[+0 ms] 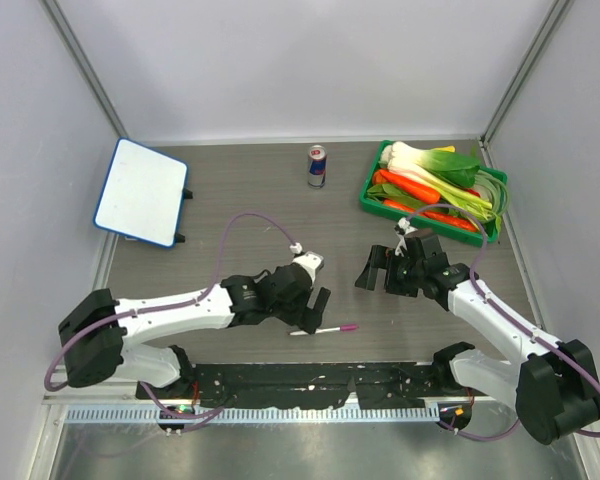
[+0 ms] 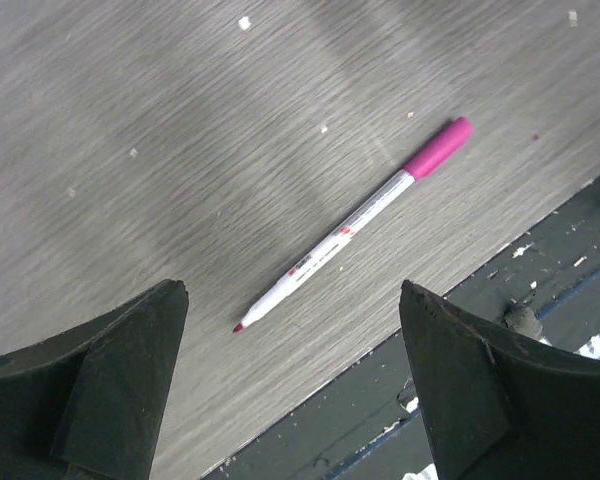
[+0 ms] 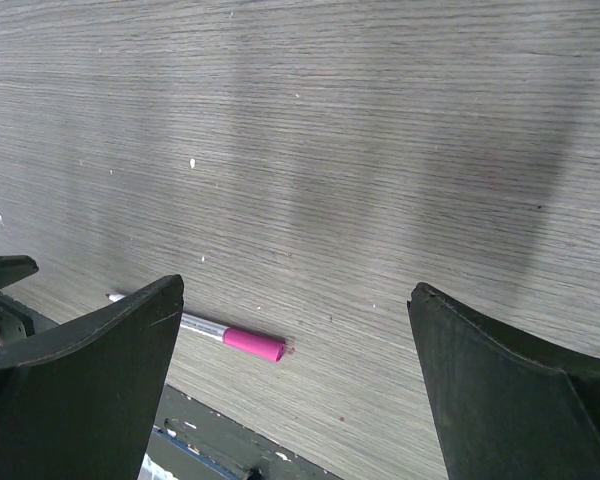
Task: Write a sentence on the whiteboard
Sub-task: Pick up the whiteboard marker at the center of the board.
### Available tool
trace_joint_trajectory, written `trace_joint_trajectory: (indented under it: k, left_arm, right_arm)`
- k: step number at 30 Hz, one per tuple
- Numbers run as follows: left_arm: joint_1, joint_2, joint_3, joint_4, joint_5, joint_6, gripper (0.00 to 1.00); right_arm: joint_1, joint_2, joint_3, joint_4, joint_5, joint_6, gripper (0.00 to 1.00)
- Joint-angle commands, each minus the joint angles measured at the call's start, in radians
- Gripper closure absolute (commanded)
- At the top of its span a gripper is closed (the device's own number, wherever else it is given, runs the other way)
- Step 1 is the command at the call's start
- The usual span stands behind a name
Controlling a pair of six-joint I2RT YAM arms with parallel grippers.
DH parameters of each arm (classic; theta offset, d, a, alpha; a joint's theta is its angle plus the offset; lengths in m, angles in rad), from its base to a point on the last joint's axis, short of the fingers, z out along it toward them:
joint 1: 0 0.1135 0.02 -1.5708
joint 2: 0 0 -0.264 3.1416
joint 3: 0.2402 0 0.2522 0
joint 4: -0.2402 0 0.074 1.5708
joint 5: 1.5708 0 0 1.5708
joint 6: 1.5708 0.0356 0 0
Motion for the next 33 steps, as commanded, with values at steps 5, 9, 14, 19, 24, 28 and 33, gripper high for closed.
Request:
trace_joint_trajectory:
  k: [5,9,14,19,24,28,33]
  left_arm:
    - [-0.015,0.138,0.106,-0.006,0.068,0.265,0.11]
    - [-0.04,0.192,0.106,-0.01,0.065,0.294,0.18]
    - [-0.074,0.209,0.071,-0.003,0.061,0.282,0.26]
    - [-0.132,0.23,0.032,-0.007,-0.011,0.245,0.38]
    - [-0.169,0.27,0.008,0.002,-0.051,0.199,0.53]
    - [-0.173,0.299,0.001,0.02,-0.065,0.173,0.81]
    - [-0.173,0.298,0.02,0.002,-0.111,0.155,1.0]
  right_arm:
    - [-0.003,0.0,0.025,0.029,-0.016,0.001,0.01]
    - [-0.003,0.005,0.025,0.032,-0.016,-0.001,0.01]
    - [-0.003,0.016,0.029,0.031,-0.01,-0.008,0.01]
    - [-0.003,0.031,0.032,0.031,-0.014,-0.014,0.01]
    - [-0.003,0.045,0.046,0.026,-0.011,-0.022,0.01]
    - [-0.003,0.066,0.055,0.042,-0.023,-0.019,0.01]
    - [-0.003,0.065,0.068,0.041,-0.025,-0.017,0.01]
